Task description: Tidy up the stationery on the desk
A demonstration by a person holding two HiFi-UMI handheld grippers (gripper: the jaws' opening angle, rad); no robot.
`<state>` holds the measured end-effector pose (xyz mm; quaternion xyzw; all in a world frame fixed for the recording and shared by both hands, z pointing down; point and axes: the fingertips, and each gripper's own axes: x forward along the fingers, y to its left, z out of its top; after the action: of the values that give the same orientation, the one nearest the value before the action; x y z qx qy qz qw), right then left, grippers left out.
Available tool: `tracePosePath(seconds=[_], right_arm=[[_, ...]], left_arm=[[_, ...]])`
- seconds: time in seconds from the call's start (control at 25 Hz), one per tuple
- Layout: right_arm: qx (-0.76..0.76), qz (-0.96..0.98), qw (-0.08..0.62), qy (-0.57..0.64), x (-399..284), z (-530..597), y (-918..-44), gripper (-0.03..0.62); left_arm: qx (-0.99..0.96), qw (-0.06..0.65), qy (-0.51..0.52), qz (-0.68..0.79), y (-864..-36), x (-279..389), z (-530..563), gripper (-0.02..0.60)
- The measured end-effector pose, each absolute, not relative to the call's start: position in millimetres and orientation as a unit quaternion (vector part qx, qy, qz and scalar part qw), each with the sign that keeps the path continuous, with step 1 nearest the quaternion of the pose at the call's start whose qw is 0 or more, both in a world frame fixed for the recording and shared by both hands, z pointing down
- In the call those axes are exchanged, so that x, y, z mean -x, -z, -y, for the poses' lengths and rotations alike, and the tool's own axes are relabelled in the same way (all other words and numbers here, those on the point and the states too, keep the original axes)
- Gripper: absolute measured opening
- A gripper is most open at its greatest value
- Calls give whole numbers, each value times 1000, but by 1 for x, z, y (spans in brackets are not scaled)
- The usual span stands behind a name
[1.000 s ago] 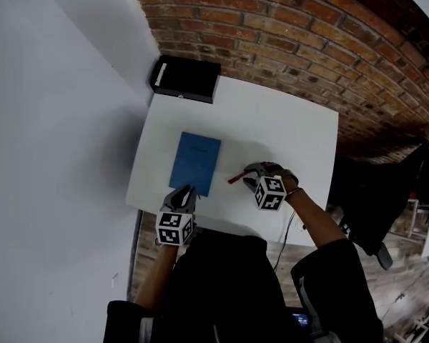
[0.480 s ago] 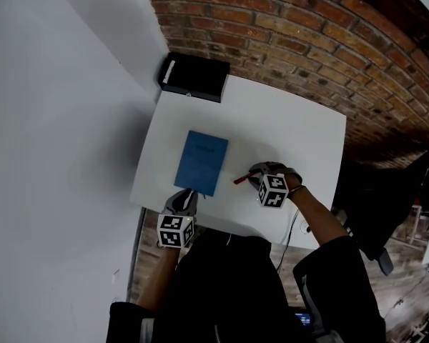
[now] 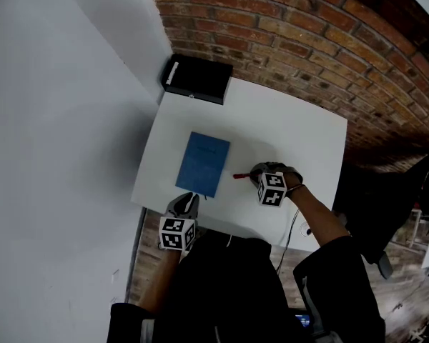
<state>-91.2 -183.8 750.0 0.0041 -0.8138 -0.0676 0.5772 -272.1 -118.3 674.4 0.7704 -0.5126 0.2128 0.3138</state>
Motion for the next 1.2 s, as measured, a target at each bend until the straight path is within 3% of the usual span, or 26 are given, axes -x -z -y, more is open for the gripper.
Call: tracePosePath(seconds=[1.2], right_arm=[[-170,845,506,-33,92,200,-695,52]], left_arm=[[-794,296,-201,492,-665,261,125,72]])
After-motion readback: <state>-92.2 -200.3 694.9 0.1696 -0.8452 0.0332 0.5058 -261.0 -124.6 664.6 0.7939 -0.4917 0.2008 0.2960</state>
